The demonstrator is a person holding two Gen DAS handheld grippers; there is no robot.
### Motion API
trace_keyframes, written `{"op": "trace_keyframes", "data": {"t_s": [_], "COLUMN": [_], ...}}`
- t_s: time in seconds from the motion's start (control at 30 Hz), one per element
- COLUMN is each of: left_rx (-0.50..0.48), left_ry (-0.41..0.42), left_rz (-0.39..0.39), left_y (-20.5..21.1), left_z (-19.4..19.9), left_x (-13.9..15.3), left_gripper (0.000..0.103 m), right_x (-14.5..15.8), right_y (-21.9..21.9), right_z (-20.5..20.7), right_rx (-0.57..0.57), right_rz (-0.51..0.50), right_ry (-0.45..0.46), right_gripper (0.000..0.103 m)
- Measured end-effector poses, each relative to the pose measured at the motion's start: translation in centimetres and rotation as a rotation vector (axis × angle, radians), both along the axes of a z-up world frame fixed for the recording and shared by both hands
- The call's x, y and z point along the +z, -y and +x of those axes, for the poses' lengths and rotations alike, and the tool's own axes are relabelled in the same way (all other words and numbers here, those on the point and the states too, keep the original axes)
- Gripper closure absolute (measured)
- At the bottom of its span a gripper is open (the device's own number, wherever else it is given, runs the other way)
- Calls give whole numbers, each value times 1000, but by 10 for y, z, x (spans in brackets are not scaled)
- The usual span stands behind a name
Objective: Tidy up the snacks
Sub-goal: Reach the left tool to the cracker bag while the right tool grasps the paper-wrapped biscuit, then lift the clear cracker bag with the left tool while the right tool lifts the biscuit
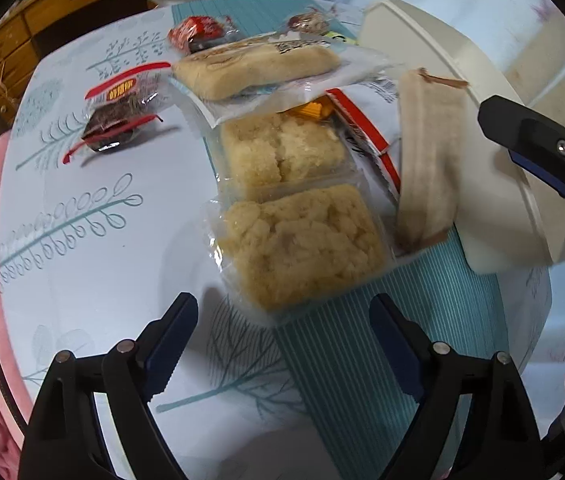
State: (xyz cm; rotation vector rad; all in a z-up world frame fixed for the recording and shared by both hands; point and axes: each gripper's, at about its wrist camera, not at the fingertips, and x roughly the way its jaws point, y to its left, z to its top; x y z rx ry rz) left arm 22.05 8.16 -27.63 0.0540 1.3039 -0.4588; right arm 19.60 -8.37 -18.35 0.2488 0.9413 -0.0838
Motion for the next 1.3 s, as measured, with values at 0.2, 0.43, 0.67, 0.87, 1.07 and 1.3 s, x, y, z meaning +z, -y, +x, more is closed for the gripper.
{"op": "trace_keyframes", "data": {"t_s": [0.2, 0.43, 0.67, 0.87, 1.07, 1.3], "left_rx": [70, 106, 153, 186, 186, 206], "left_ry": [-46, -54, -63, -77, -114, -151], "left_rz": [-23, -11, 3, 15, 27, -3], "left_y": [8, 21, 39, 45, 47, 35], "left_z": [14, 24, 45, 61, 64, 60], "left_x": [-8, -11, -15, -18, -17, -15], "left_gripper": [12, 8, 7, 7, 15, 21], "right_x": [-9, -16, -20, -26, -33, -34], "right_y": [2, -4, -12, -21, -18, -18], "right_z": [14, 28, 42, 52, 56, 55], "right_rx": [-13, 7, 35, 95, 113, 127], "right_rz": [4, -38, -133, -232, -218, -200], "right_ry": [-27, -53, -69, -88, -132, -145], "right_gripper": [33, 32, 32, 32, 43, 48]}}
